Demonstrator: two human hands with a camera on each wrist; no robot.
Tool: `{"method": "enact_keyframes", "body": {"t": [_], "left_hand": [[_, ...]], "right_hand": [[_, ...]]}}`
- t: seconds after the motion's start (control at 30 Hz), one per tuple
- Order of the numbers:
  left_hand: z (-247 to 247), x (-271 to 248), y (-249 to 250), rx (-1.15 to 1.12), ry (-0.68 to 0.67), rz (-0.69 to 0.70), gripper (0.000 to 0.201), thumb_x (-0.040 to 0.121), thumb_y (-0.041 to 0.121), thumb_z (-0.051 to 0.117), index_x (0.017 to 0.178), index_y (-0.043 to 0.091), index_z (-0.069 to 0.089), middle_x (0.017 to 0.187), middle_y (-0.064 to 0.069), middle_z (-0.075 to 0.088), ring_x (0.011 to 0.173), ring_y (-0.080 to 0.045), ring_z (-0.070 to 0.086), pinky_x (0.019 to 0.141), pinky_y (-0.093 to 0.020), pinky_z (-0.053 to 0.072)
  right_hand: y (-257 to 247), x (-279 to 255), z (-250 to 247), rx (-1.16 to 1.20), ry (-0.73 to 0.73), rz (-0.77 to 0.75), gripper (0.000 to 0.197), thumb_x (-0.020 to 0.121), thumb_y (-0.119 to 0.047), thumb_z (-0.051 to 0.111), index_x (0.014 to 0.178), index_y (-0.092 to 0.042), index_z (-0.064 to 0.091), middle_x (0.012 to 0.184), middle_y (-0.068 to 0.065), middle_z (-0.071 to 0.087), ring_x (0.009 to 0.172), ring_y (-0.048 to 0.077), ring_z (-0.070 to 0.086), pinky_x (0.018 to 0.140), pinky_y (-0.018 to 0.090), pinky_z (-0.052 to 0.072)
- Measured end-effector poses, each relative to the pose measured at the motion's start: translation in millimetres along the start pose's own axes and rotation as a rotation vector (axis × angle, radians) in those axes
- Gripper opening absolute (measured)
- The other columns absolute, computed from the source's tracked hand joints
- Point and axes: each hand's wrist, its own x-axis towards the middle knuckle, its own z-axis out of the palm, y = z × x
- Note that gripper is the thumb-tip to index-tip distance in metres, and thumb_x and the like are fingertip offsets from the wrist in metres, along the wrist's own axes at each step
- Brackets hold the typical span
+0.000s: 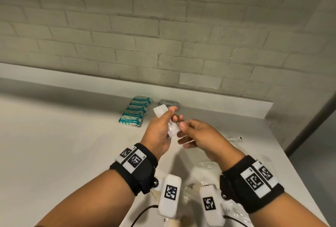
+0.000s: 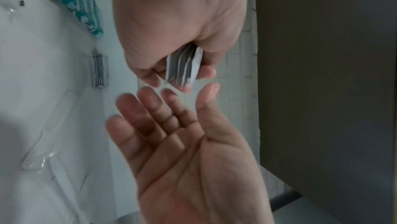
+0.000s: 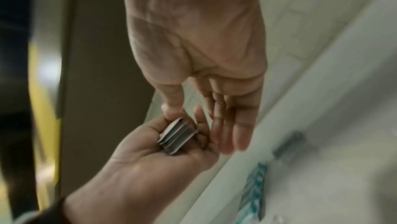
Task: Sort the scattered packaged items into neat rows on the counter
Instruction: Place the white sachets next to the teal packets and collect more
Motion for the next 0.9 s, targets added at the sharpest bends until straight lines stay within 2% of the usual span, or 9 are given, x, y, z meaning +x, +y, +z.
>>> {"method": "enact_keyframes", "body": {"t": [0.1,0.23,0.3,0.37,0.47,0.57,0.73,0.83,0.9], "left_hand": [[-5,9,-8,0.07,0.017,0.049,0.011,0.095,0.018,0.055,0.087,0.016,0.062,0.059,0.004,0.056,0.068,-0.012,0.057,0.059,-0.026,0.045],[-24,25,-21,0.152,-0.017,-0.016,0.015,0.095,0.026,0.055,0.086,0.016,0.059,0.074,0.0,0.06,0.066,-0.015,0.057,0.047,-0.023,0.042],[-41,37,-22,0.287,-0.049,-0.051,0.016,0.094,0.027,0.057,0.092,0.011,0.059,0.082,-0.003,0.061,0.075,-0.017,0.058,0.061,-0.029,0.046],[-59,49,-18,0.518,-0.021,-0.075,0.03,0.092,0.028,0.06,0.111,0.005,0.056,0.098,-0.005,0.061,0.089,-0.016,0.058,0.077,-0.028,0.044],[-78,71,-2,0.828,0.034,-0.055,0.04,0.091,0.022,0.063,0.128,0.009,0.053,0.12,-0.001,0.058,0.102,-0.011,0.055,0.081,-0.022,0.041],[-84,102,13,1.186,-0.1,-0.015,0.047,0.086,0.022,0.07,0.129,0.018,0.055,0.13,0.005,0.056,0.111,-0.011,0.056,0.08,-0.018,0.046],[-78,155,19,2.055,-0.46,0.129,0.07,0.078,0.035,0.074,0.14,0.022,0.044,0.143,-0.003,0.047,0.128,-0.022,0.046,0.106,-0.03,0.037],[-75,184,20,2.229,-0.588,0.075,0.074,0.077,0.037,0.073,0.142,0.022,0.042,0.145,-0.003,0.046,0.129,-0.024,0.045,0.106,-0.033,0.038],[-75,202,19,2.249,-0.631,0.071,0.063,0.076,0.036,0.073,0.133,0.021,0.051,0.137,-0.005,0.054,0.12,-0.026,0.053,0.094,-0.03,0.042]], "right_hand": [[9,16,14,0.328,-0.018,0.09,0.012,0.095,-0.018,0.056,0.09,-0.008,0.062,0.075,0.007,0.061,0.064,0.02,0.062,0.06,0.029,0.054],[24,40,20,0.39,0.032,0.111,0.003,0.09,-0.006,0.061,0.09,-0.003,0.063,0.067,0.007,0.06,0.05,0.017,0.058,0.049,0.024,0.055],[36,55,14,0.307,0.055,0.164,0.006,0.09,-0.006,0.063,0.088,0.0,0.062,0.064,0.01,0.061,0.047,0.016,0.058,0.048,0.025,0.055],[49,70,6,0.231,0.088,0.237,0.009,0.089,-0.005,0.064,0.084,0.002,0.061,0.059,0.011,0.062,0.042,0.015,0.057,0.045,0.024,0.053],[66,94,-1,0.079,0.107,0.363,0.015,0.089,-0.006,0.064,0.076,-0.001,0.059,0.059,0.014,0.058,0.039,0.016,0.052,0.04,0.023,0.049],[73,123,2,-0.07,0.069,0.452,0.017,0.09,-0.014,0.064,0.077,-0.005,0.059,0.06,0.013,0.056,0.04,0.017,0.048,0.045,0.025,0.045],[67,180,8,-0.222,-0.009,0.514,0.022,0.096,-0.017,0.056,0.084,0.001,0.055,0.06,0.014,0.051,0.044,0.018,0.043,0.045,0.028,0.042],[66,209,10,-0.351,-0.041,0.498,0.024,0.096,-0.019,0.056,0.087,0.003,0.057,0.059,0.013,0.053,0.041,0.017,0.048,0.046,0.028,0.044],[63,226,9,-0.436,-0.04,0.48,0.026,0.095,-0.023,0.059,0.087,0.002,0.062,0.058,0.012,0.056,0.04,0.017,0.052,0.046,0.027,0.047]]}}
